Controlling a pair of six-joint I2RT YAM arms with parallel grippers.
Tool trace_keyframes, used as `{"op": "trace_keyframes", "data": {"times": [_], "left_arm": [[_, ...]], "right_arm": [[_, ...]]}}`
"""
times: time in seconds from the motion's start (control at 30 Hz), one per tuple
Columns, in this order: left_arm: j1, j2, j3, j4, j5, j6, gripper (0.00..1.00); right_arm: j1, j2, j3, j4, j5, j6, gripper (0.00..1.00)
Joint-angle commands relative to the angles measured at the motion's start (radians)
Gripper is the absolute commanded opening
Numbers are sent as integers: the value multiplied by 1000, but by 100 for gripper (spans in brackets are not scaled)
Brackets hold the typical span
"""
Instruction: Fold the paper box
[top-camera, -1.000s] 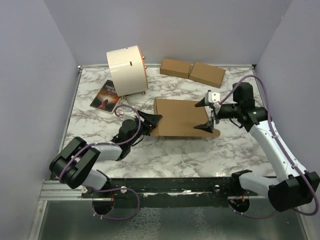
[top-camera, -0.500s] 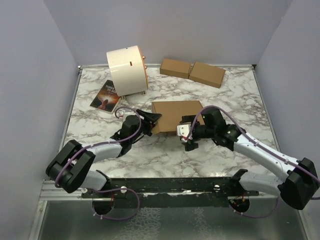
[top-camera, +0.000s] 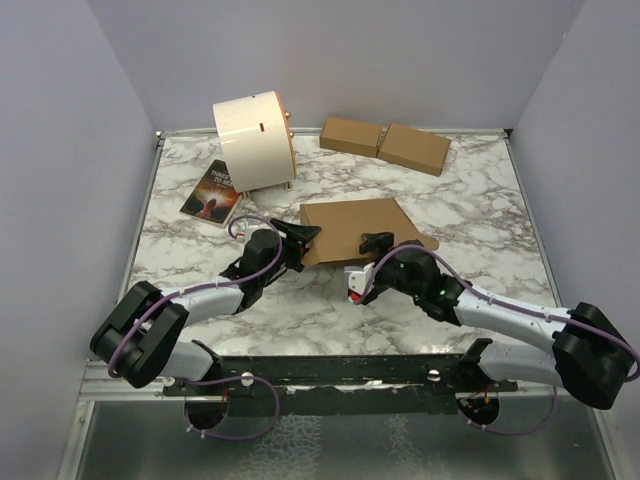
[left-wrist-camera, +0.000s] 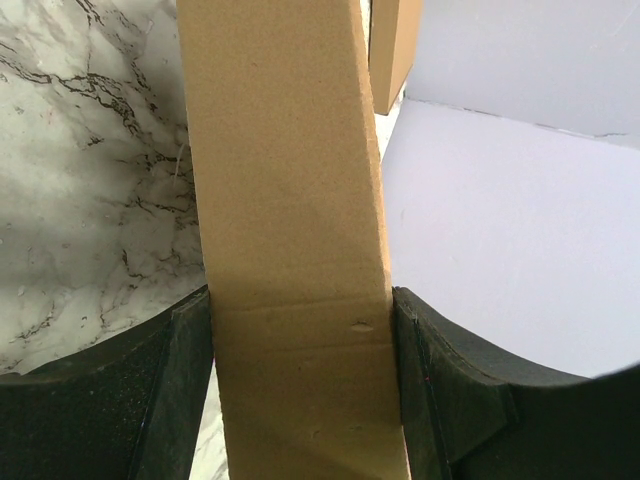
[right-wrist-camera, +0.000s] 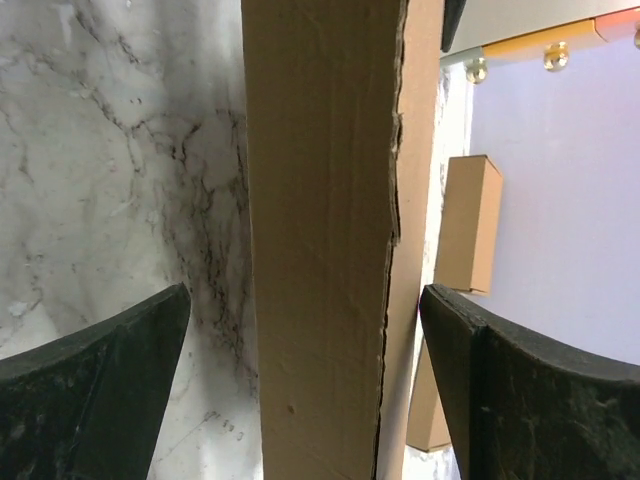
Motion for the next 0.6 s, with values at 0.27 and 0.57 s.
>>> {"op": "trace_keyframes", "data": {"times": [0.27, 0.57], "left_arm": [[-4, -10, -1, 12, -10, -32, 33], [-3, -21, -12, 17, -16, -31, 39]], "right_arm": [[18, 72, -47, 283, 121, -76, 70], [18, 48, -39, 258, 100, -27, 57]]}}
